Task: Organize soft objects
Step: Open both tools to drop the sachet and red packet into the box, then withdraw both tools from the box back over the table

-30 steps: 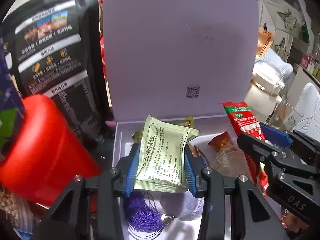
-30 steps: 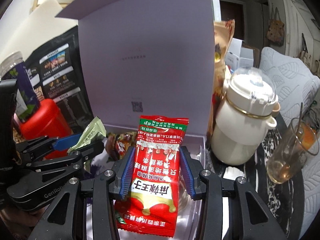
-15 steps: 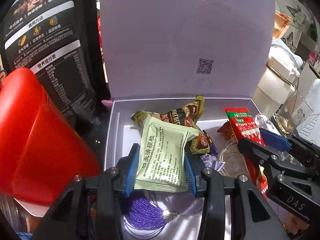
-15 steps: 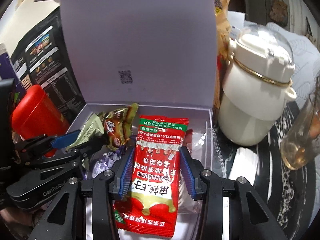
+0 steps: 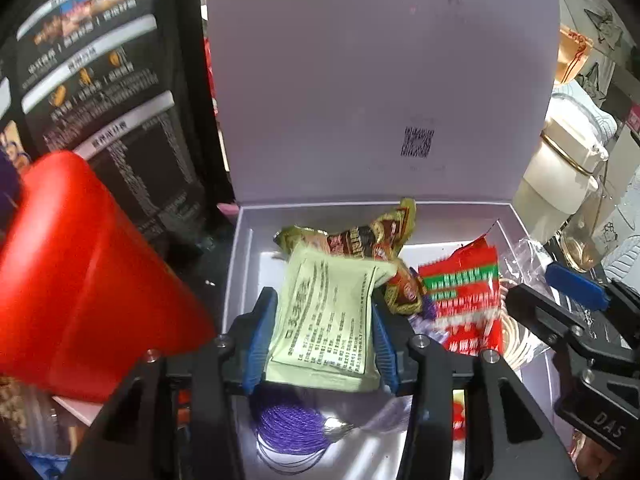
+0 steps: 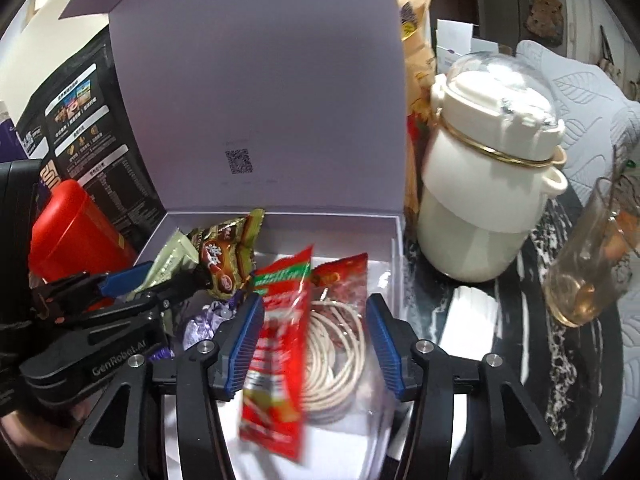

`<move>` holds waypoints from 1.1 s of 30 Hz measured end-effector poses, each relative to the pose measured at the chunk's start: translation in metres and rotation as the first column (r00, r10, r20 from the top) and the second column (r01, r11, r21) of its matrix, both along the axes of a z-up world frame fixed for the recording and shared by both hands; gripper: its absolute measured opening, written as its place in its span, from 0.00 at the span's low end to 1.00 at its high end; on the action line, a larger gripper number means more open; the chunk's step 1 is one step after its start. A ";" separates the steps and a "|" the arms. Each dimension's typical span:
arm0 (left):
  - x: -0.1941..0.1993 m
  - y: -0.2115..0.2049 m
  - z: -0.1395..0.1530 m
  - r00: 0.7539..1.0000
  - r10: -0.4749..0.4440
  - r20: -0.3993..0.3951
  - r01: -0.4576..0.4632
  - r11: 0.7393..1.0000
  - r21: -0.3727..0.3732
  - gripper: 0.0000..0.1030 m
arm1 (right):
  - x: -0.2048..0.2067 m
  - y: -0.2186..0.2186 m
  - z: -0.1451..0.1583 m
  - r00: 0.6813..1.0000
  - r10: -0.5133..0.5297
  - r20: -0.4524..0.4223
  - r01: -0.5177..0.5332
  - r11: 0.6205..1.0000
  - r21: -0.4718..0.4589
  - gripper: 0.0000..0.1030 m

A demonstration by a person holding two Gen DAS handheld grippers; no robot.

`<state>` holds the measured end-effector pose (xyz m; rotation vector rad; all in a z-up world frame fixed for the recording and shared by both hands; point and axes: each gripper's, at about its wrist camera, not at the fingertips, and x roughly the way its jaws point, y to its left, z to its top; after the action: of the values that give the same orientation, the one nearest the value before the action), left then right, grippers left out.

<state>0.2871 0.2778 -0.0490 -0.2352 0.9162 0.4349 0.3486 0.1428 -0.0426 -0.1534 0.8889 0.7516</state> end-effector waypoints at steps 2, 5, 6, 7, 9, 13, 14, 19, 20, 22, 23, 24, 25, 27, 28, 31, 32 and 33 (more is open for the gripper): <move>-0.001 -0.001 0.007 1.000 0.004 0.011 -0.004 1.000 0.005 0.45 | -0.001 -0.005 0.006 1.000 -0.010 0.011 0.010 1.000 0.008 0.60; -0.003 -0.007 0.019 1.000 0.000 0.025 0.000 1.000 0.018 0.54 | -0.005 -0.014 0.019 0.999 -0.021 0.028 0.021 1.000 0.018 0.64; -0.009 -0.008 0.022 0.999 -0.001 0.033 0.000 1.000 0.022 0.67 | -0.007 -0.016 0.022 0.999 -0.025 0.034 0.024 0.999 0.022 0.65; -0.010 -0.010 0.026 0.999 -0.001 0.044 0.000 1.000 0.028 0.79 | -0.008 -0.019 0.027 0.999 -0.029 0.044 0.028 0.999 0.027 0.66; -0.014 -0.015 0.039 0.997 0.001 0.074 -0.005 0.999 0.049 0.81 | -0.011 -0.020 0.036 0.997 -0.034 0.066 0.032 0.999 0.029 0.66; -0.020 -0.022 0.061 0.995 -0.007 0.104 0.000 0.998 0.064 0.81 | -0.017 -0.029 0.058 0.991 -0.055 0.121 0.049 0.998 0.049 0.71; -0.022 -0.024 0.068 0.993 -0.010 0.113 0.002 0.998 0.070 0.81 | -0.020 -0.033 0.066 0.988 -0.060 0.139 0.053 0.997 0.056 0.71; -0.036 -0.031 0.098 0.987 -0.022 0.157 0.007 0.995 0.098 0.81 | -0.030 -0.046 0.096 0.976 -0.076 0.202 0.060 0.995 0.082 0.74; -0.039 -0.034 0.107 0.985 -0.028 0.173 0.010 0.995 0.103 0.81 | -0.034 -0.049 0.104 0.973 -0.078 0.219 0.060 0.994 0.088 0.74; -0.045 -0.039 0.118 0.981 -0.033 0.193 0.012 0.994 0.111 0.81 | -0.039 -0.052 0.116 0.967 -0.081 0.243 0.059 0.994 0.097 0.74; -0.049 -0.042 0.125 0.978 -0.037 0.206 0.012 0.993 0.118 0.81 | -0.043 -0.054 0.120 0.964 -0.082 0.254 0.058 0.993 0.101 0.75; -0.052 -0.044 0.131 0.975 -0.041 0.218 0.013 0.992 0.125 0.81 | -0.046 -0.055 0.124 0.961 -0.082 0.265 0.056 0.993 0.105 0.76; -0.055 -0.047 0.136 0.972 -0.045 0.230 0.015 0.991 0.132 0.81 | -0.051 -0.059 0.132 0.956 -0.084 0.282 0.053 0.992 0.114 0.76; -0.064 -0.052 0.149 0.965 -0.057 0.255 0.020 0.989 0.144 0.81 | -0.059 -0.063 0.142 0.949 -0.087 0.304 0.051 0.991 0.125 0.76; -0.067 -0.054 0.154 0.963 -0.059 0.263 0.021 0.989 0.148 0.81 | -0.065 -0.067 0.149 0.944 -0.090 0.318 0.049 0.990 0.132 0.77; -0.081 -0.062 0.171 0.954 -0.067 0.291 0.018 0.986 0.168 0.81 | -0.077 -0.075 0.164 0.935 -0.093 0.341 0.042 0.987 0.152 0.78; -0.088 -0.066 0.176 0.949 -0.073 0.305 0.019 0.984 0.176 0.81 | -0.083 -0.079 0.170 0.932 -0.095 0.350 0.040 0.986 0.161 0.79; -0.092 -0.068 0.180 0.946 -0.078 0.316 0.020 0.983 0.181 0.81 | -0.089 -0.082 0.176 0.928 -0.096 0.360 0.035 0.985 0.170 0.80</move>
<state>0.1947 0.2098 0.1305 -0.1167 0.5577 0.4137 0.2600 0.0606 0.1330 -0.1154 0.4717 0.6998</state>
